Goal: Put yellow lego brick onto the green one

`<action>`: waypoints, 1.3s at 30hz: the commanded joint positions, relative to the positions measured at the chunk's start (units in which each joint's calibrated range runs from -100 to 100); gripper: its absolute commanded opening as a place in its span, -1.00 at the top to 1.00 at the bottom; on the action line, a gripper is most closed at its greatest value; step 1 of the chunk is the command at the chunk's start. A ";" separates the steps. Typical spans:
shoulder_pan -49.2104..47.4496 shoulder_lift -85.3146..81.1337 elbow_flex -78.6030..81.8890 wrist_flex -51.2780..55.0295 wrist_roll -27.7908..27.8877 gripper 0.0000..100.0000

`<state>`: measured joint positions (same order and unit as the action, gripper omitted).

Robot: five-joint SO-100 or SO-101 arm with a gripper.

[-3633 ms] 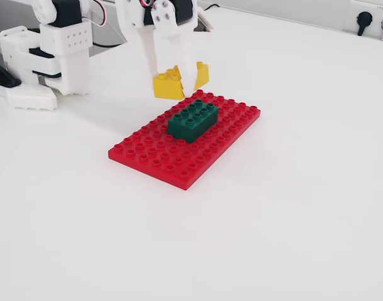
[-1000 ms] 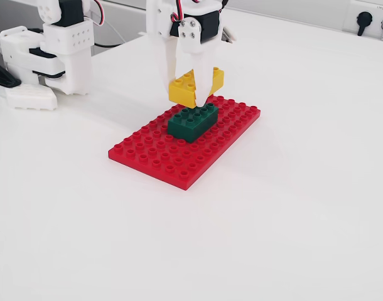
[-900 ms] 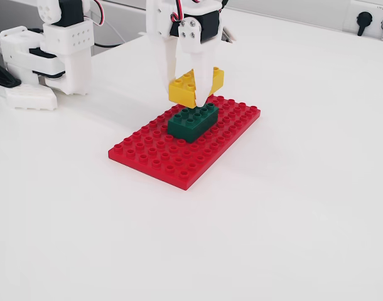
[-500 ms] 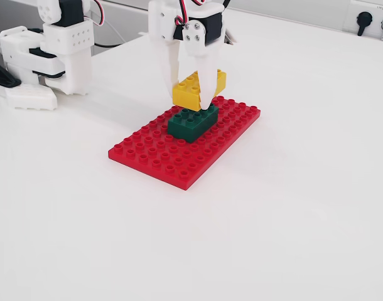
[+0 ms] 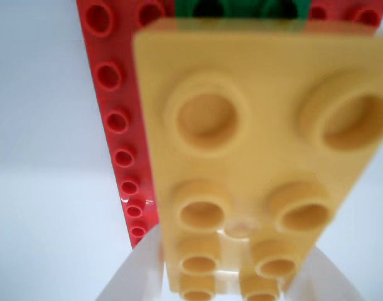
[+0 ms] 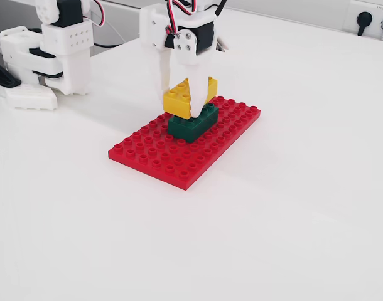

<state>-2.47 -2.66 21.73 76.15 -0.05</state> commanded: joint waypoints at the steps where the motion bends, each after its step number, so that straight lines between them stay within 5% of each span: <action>1: 0.63 -0.32 -0.09 -0.37 0.36 0.70; 39: -3.35 -0.99 4.07 -4.43 -1.82 0.70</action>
<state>-6.30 -2.66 26.42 71.39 -1.87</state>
